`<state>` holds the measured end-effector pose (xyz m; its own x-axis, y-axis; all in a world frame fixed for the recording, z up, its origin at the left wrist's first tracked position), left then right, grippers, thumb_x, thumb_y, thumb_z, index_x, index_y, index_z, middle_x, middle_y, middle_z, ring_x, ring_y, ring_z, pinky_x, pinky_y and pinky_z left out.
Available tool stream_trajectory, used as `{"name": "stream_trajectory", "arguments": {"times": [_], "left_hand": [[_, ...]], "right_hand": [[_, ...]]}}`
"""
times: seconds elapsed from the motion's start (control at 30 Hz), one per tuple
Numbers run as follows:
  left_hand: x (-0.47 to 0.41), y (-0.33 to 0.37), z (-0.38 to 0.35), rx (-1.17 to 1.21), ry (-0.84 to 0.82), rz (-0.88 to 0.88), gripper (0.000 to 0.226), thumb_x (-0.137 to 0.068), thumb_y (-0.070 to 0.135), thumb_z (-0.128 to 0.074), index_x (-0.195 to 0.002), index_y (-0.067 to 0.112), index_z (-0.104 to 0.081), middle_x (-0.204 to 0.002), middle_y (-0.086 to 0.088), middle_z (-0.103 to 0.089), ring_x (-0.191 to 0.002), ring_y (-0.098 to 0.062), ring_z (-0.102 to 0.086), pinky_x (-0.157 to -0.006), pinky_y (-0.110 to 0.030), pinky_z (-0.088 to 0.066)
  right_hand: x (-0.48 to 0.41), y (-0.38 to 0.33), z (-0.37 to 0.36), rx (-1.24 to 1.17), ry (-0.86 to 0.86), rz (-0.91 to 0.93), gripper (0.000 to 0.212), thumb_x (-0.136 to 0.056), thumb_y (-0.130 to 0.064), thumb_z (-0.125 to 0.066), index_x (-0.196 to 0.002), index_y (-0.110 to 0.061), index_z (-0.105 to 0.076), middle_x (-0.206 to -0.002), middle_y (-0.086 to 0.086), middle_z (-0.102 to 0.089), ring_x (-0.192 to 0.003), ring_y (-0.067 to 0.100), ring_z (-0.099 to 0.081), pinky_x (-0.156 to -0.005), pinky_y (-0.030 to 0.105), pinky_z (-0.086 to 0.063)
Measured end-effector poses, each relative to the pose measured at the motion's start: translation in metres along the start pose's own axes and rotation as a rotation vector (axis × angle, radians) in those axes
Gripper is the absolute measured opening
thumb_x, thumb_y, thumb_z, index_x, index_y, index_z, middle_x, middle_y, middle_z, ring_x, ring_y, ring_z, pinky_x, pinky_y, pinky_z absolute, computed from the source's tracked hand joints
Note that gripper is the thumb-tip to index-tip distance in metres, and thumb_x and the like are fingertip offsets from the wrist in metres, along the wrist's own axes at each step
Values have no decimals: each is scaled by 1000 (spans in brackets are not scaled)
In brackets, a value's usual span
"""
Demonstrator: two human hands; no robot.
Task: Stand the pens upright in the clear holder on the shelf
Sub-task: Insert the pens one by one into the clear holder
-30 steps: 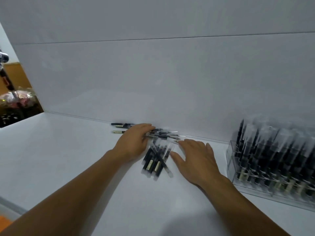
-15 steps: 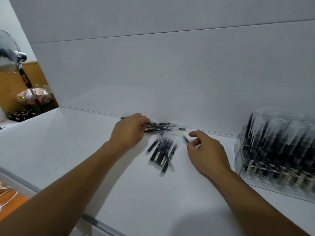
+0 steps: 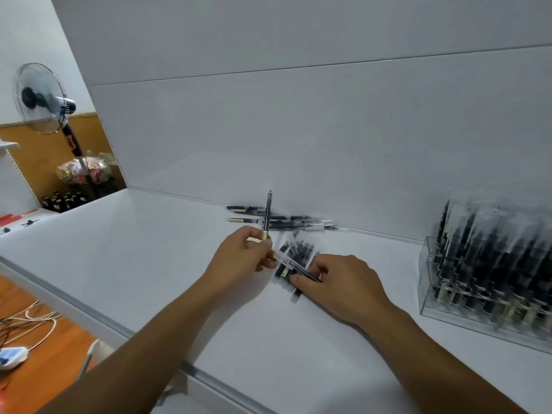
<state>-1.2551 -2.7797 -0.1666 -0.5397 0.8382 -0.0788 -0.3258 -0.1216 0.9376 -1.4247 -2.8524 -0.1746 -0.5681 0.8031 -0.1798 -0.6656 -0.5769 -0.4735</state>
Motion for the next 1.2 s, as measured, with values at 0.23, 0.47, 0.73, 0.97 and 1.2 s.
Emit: {"name": "stream_trajectory", "arguments": {"times": [0.23, 0.47, 0.73, 0.97, 1.2], "left_hand": [[8, 3, -12, 204, 7, -17, 13, -96, 16, -55, -109, 13, -55, -95, 2, -76, -88, -10, -71, -84, -28, -54], [17, 20, -35, 388, -119, -13, 20, -98, 21, -53, -116, 15, -59, -100, -2, -75, -97, -17, -70, -91, -29, -53], [29, 29, -43, 514, -125, -46, 22, -98, 22, -54, -119, 16, -56, -106, -4, -74, -98, -21, -70, -79, -27, -55], [43, 42, -35, 524, -41, -129, 26, -95, 23, -56, -121, 20, -56, -103, 2, -74, -98, -14, -70, -75, -24, -54], [67, 53, -82, 545, -197, -173, 27, -91, 21, -57, -117, 30, -54, -104, 3, -74, -97, -13, -70, -80, -23, -57]], "right_hand": [[-7, 9, 3, -441, 127, -52, 42, -93, -44, -57, -60, -19, -50, -51, -6, -45, -52, 12, -39, -52, 29, -30], [-6, -3, -2, -753, 93, 54, 27, -94, -37, -58, -75, -19, -65, -58, -9, -59, -55, 2, -51, -54, 14, -40], [0, -9, 3, -802, 37, 70, 26, -95, -37, -58, -74, -25, -69, -64, -8, -65, -64, 5, -60, -64, 20, -48], [19, -6, 38, -445, 209, 19, 37, -92, -58, -48, -78, -29, -66, -68, -8, -66, -67, 5, -60, -65, 29, -48], [79, 39, 73, -518, 100, -44, 26, -90, -52, -55, -83, -31, -68, -70, -9, -70, -61, 8, -64, -66, 34, -55]]}}
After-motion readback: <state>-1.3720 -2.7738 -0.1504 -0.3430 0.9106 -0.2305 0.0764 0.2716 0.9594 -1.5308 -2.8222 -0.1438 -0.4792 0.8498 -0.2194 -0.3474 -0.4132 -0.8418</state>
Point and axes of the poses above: each hand's wrist, its own x-axis away from the middle knuckle, its own z-axis out of the back of the hand, y = z × x, the point moved 4 cm from there along -x, towards the middle knuckle
